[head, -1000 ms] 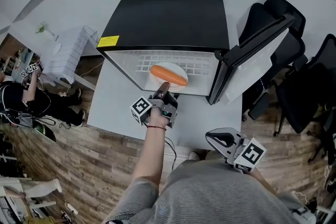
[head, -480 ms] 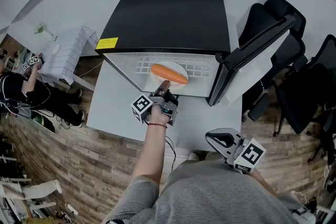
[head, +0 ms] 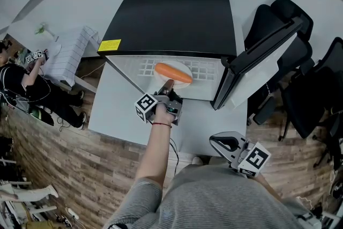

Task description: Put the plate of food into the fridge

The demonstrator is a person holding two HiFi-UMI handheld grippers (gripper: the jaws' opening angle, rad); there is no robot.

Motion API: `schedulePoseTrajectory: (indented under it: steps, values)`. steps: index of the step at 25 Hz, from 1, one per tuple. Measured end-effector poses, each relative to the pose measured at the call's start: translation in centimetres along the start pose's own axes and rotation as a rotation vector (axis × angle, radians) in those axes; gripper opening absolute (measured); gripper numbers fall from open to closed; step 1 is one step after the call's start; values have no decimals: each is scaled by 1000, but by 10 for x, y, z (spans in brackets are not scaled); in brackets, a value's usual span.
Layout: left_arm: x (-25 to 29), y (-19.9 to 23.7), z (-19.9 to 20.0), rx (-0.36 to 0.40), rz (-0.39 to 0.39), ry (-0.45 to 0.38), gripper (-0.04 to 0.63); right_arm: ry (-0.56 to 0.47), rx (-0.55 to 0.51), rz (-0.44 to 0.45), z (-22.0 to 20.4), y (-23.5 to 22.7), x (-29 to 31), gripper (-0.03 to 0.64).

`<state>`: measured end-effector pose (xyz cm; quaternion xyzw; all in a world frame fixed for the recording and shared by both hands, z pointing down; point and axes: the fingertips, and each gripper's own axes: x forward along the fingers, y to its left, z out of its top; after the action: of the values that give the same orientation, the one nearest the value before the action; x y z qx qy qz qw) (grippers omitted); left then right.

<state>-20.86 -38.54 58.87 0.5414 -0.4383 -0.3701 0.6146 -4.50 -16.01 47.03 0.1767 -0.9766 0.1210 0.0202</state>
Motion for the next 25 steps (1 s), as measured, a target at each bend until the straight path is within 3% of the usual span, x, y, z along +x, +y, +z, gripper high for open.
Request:
schedulePoseTrajectory:
  steps: [13, 25]
  values:
    - [18, -4, 7, 12, 6, -21, 52, 4, 9, -12, -2, -9, -4, 14]
    - [18, -6, 7, 43, -47, -11, 61, 4, 5, -1, -2, -8, -3, 14]
